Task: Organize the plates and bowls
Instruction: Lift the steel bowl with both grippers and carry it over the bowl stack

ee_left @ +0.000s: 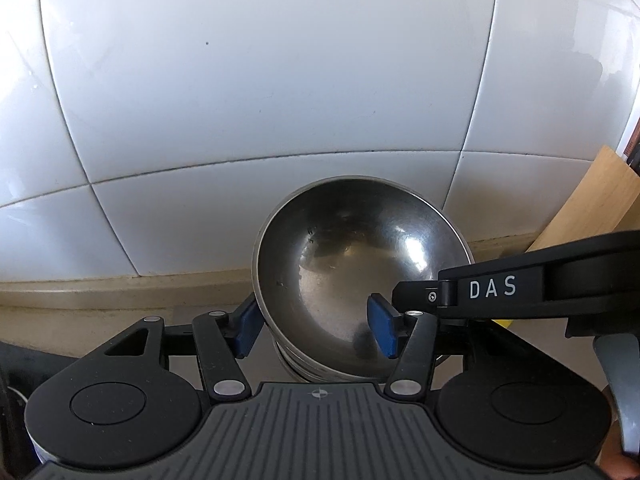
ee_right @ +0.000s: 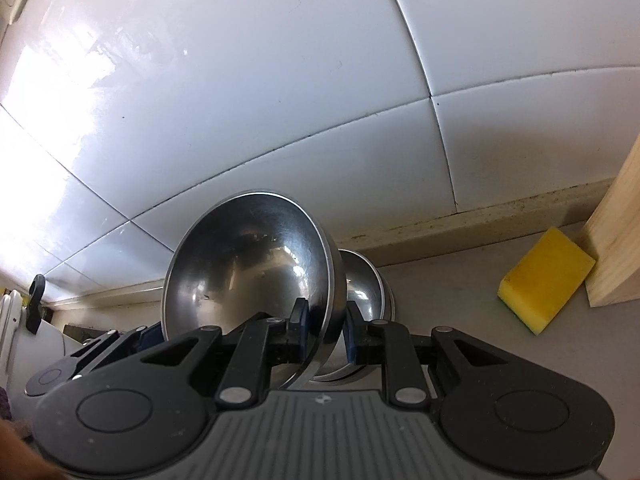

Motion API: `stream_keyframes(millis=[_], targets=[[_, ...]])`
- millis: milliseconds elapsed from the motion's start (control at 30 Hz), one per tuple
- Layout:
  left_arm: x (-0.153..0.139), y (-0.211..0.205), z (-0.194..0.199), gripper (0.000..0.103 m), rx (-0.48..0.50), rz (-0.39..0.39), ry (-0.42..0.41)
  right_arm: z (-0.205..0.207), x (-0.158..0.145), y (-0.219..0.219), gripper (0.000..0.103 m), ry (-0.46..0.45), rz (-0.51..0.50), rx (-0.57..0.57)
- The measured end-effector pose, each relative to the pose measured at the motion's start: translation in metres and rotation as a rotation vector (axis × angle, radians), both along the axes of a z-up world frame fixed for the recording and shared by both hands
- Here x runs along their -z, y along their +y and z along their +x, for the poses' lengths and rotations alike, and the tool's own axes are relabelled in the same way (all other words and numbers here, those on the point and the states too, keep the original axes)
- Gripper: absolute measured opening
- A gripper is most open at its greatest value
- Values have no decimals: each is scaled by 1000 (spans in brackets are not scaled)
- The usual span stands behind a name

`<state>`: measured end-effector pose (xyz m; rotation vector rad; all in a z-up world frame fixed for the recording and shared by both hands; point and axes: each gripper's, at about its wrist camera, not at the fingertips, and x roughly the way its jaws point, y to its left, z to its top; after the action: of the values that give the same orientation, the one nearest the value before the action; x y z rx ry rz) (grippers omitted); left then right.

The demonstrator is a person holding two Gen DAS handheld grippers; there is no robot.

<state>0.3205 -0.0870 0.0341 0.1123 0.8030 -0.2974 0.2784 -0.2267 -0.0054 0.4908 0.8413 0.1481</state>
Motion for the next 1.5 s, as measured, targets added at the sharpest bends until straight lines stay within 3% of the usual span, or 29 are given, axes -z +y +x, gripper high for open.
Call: stream_keyframes(millis=[733,1000,1233,1500], targets=[[53,-8,37,56,-7,14,84,29,38,10,4,89,-24,3],[47,-2,32,57,-11,11,86,36,42,13,6,93,-30,-4],[43,0,28,66,-16,12,74,31,38,12,8,92,-19,-6],[39,4,25,69,-19,8,58,20,21,15,13,70,-54,2]])
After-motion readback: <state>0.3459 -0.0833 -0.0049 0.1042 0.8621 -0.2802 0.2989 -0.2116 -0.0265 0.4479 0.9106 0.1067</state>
